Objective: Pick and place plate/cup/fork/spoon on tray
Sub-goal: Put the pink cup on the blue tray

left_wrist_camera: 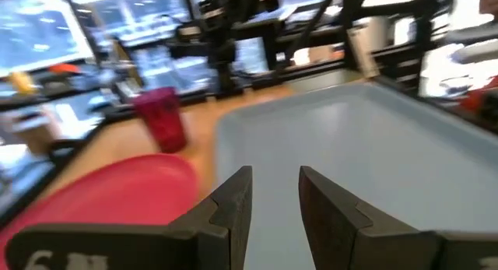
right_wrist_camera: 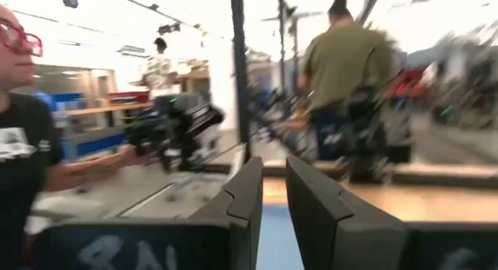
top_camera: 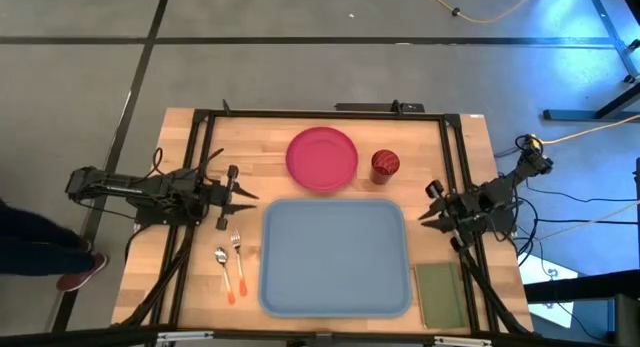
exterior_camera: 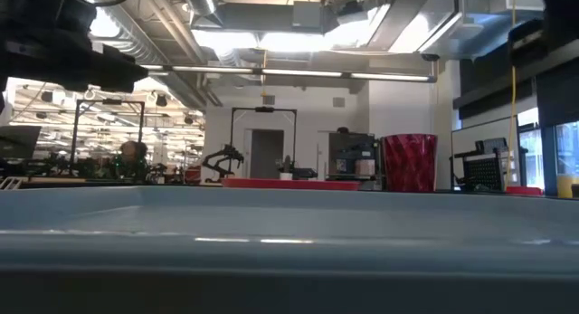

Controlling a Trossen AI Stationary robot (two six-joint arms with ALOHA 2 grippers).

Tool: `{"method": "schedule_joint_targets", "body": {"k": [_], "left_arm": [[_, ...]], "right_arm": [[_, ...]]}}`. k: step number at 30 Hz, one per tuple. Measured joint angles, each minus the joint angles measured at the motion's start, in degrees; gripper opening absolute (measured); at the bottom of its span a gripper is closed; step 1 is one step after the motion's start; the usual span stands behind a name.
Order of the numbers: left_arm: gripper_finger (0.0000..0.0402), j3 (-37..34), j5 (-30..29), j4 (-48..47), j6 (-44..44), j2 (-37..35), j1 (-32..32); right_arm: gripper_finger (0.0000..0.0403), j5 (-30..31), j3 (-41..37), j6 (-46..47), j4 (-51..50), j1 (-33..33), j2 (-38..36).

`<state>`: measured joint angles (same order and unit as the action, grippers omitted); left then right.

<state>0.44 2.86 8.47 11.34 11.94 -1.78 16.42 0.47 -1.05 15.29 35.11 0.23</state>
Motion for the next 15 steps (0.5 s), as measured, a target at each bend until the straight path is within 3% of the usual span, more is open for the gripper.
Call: {"method": "schedule_joint_targets", "body": {"k": [8,15], "left_arm": [[0.0099,0.0,-10.59,1.79,-1.29,0.0,0.0],[0.0099,-0.02,-3.97,8.07,-28.19,0.02,-0.04]], "right_arm": [[0.0064,0.49,0.0,-5.23,3.08,0.01,0.0],[0.0064,0.53,0.0,-10.16,3.98,0.01,0.0]]}}
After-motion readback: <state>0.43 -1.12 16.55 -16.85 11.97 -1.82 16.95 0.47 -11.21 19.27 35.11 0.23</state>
